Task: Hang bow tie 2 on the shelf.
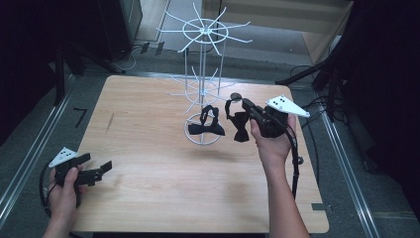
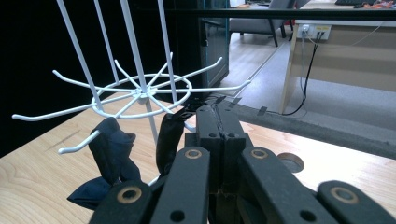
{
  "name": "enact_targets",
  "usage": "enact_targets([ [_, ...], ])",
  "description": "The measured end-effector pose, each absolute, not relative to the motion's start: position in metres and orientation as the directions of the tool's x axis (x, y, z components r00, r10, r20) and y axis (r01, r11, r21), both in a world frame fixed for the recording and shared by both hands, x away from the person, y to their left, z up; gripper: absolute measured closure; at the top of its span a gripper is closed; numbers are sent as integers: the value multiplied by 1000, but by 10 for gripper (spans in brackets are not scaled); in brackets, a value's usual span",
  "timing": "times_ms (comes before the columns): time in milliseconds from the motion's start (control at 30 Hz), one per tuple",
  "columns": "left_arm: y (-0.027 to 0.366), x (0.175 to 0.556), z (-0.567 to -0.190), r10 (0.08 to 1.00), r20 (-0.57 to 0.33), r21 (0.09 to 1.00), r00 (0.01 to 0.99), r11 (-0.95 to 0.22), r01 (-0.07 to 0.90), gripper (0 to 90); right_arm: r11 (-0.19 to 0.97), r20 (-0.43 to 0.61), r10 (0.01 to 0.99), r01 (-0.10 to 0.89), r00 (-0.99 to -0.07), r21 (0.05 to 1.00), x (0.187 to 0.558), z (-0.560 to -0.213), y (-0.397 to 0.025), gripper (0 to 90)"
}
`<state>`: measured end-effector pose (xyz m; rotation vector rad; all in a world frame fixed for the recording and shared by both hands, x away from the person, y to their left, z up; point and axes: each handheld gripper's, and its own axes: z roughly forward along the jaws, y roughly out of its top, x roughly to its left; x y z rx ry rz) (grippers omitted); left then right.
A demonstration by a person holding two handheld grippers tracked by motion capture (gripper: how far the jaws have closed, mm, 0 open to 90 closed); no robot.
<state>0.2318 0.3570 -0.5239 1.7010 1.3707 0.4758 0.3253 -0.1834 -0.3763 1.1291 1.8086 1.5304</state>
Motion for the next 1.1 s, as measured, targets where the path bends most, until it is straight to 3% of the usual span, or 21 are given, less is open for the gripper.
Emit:
enact_targets([
  [1100, 357, 232, -524, 922, -223, 810, 318, -6, 586, 16, -12, 222, 817, 369, -533, 929, 350, -410, -166, 900],
])
